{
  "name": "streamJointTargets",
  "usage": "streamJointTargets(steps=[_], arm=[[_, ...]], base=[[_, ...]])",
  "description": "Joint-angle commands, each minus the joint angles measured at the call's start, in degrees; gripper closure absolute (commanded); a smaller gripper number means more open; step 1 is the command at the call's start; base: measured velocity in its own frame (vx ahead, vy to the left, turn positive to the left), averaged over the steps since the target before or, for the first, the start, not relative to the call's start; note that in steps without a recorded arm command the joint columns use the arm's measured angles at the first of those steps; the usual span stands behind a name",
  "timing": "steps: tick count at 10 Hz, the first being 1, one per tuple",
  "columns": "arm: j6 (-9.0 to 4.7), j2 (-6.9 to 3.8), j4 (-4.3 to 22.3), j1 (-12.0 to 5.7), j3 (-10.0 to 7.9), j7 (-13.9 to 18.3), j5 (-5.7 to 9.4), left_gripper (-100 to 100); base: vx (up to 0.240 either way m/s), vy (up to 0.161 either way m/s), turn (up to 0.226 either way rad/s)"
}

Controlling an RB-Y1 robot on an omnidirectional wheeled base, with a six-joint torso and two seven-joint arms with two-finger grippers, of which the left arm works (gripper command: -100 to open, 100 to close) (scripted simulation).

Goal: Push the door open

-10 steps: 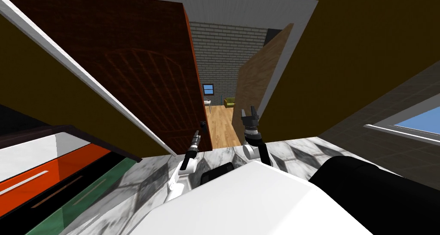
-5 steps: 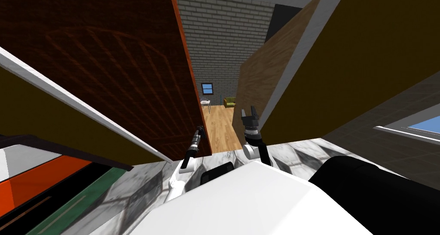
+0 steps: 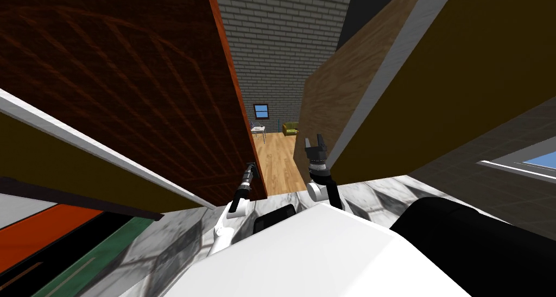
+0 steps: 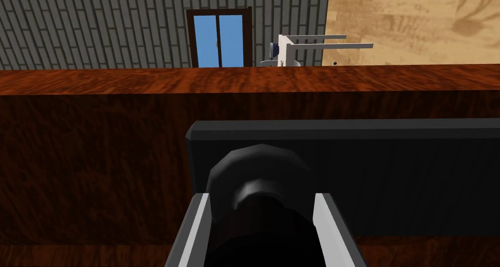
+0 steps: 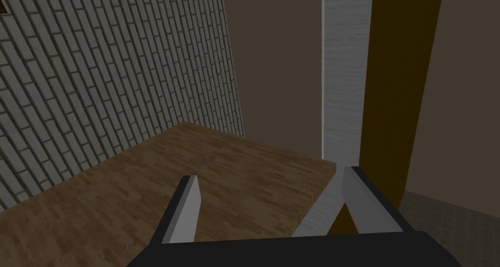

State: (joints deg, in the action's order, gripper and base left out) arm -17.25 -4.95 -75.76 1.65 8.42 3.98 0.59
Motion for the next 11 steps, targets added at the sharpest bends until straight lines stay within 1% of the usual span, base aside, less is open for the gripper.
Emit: streamJointTargets(steps=[1,4,5,6,8,11], arm=[[0.03,0.01,0.03,0.11,0.05,0.01,0.00,100],[0.03,0.01,0.03,0.11,0.05,0.01,0.00,100],[0.10,-0.04,0.09,-0.15,-0.63,-0.16,0.07,100],[0.11,-0.05,0.12,-0.17,-0.82,-0.20,0.09,100],[0.17,-0.10,0.27,-0.27,-1.81,-0.40,0.22,100],[0.28,-0.12,0.58,-0.48,-3.87,-0.83,0.49,100]], base=[[-0.014,0.008,-0.018],[0.000,0.000,0.000],[0.111,-0.040,0.023],[0.167,-0.049,0.042],[0.180,-0.063,0.029],[0.206,-0.088,0.062]])
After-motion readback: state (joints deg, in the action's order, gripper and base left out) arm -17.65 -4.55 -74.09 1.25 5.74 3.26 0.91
